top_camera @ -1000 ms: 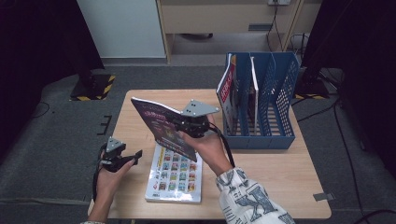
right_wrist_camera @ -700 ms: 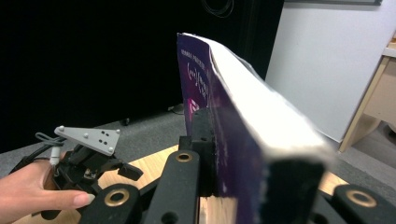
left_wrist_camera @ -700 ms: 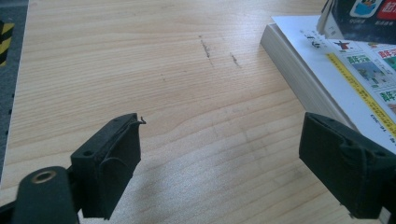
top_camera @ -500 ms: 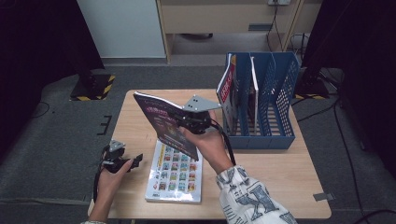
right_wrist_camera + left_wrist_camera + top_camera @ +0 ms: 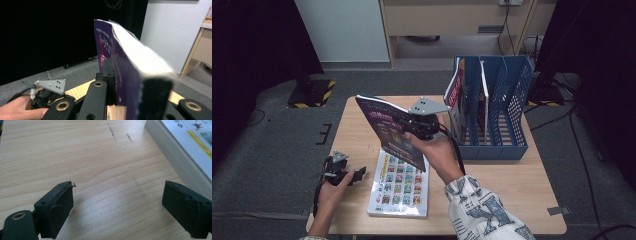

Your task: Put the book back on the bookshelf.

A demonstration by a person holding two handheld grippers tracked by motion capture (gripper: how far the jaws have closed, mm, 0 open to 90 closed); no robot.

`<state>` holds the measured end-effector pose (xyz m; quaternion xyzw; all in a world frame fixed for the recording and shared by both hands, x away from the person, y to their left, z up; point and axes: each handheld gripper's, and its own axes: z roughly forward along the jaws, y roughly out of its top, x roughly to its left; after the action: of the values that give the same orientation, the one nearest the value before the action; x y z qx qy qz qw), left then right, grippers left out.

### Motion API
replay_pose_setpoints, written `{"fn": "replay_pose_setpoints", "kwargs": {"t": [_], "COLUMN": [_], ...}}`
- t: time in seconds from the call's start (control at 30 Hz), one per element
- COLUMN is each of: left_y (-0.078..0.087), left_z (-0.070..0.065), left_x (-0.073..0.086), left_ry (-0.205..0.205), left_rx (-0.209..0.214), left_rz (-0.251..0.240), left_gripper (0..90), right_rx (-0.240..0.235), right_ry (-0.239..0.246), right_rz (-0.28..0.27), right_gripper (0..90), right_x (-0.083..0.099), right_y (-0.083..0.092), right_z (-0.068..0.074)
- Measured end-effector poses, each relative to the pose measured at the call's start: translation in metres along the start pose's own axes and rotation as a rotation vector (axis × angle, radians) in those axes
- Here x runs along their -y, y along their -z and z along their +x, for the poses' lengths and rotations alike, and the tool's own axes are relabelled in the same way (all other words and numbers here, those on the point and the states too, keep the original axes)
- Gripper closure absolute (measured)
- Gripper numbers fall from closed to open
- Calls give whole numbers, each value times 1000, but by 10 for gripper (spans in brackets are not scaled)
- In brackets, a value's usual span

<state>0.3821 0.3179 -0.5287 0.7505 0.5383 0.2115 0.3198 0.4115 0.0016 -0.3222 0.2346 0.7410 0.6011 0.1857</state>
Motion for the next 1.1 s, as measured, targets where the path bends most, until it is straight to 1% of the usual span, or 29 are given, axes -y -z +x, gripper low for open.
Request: {"fn": "replay_pose_setpoints", "kwargs": {"t": [0.1,0.23,0.3,0.4,0.47,0.5,0.53,0.57,0.6,0.67,0.7,0.73,0.77,0.9,0.93,1.0,1.03,1.1], "left_y": [-2,-1,-2,-1,-2,-2,-3,-3,-3,-3,-3,-4,-4,-4,-5,-5,-6,-5], "left_z": [1,1,1,1,1,1,0,0,0,-1,-1,-1,-1,0,0,0,0,-1], "left_x": [1,2,3,3,3,3,3,3,3,4,4,4,4,5,5,5,5,5], "left_ry": [7,0,3,4,3,-1,-3,-9,-9,-21,-23,-28,-28,-30,-28,-28,-29,-29], "left_rx": [-2,0,-4,-4,-6,-8,-9,-13,-13,-16,-17,-17,-17,-15,-17,-18,-20,-20], "left_rz": [11,15,13,14,14,14,14,15,15,16,16,13,13,3,-2,-6,-6,-6], "left_gripper": [96,95,95,92,86,86,82,79,77,75,75,72,69,67,62,54,52,52], "right_rx": [13,18,16,18,17,17,19,17,17,14,11,11,11,15,12,12,11,12], "right_ry": [-8,-14,-19,-20,-13,-13,-12,-9,-9,-14,-9,-8,-8,-5,-1,1,1,-1], "right_rz": [-8,-7,-8,-8,-4,-4,-3,-3,-3,-4,-2,2,2,16,22,23,24,23], "right_gripper": [843,843,843,844,843,843,843,843,843,843,843,844,844,843,844,843,843,843], "right_x": [-4,-6,-7,-7,-6,-6,-6,-4,-4,-2,-1,1,1,5,7,8,11,12], "right_y": [4,8,14,19,26,26,29,35,35,42,45,52,52,61,66,68,74,76], "right_z": [-2,-2,-3,-3,-4,-4,-5,-6,-6,-7,-8,-8,-8,-11,-13,-14,-17,-17]}}
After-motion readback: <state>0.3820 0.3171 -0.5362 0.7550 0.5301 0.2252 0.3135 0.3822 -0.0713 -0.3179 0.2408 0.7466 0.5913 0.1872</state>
